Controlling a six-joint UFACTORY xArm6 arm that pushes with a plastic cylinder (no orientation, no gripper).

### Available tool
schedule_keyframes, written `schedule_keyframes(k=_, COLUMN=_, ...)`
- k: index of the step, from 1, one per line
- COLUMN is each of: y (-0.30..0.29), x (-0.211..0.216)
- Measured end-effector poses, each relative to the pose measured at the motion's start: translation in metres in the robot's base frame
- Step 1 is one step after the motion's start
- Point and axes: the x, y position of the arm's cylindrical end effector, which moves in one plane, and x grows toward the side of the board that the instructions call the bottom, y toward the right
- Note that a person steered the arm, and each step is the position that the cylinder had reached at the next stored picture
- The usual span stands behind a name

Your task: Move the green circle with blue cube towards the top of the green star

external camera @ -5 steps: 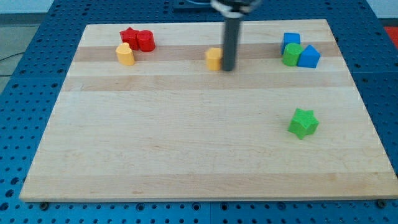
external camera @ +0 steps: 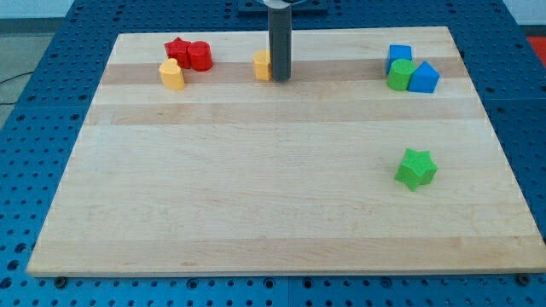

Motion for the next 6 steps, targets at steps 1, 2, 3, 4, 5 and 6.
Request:
schedule_keyframes(k=1, y=-0.069, x=-0.012)
schedule_keyframes(k=2, y=0.014, x=-0.027)
schedule_keyframes(k=3, y=0.089, x=-0.070)
schedule_keyframes(k=4, y=0.194, x=-0.072)
schedule_keyframes(k=5, y=0.207, x=-0.042)
schedule_keyframes(k=6, y=0.171, x=-0.006)
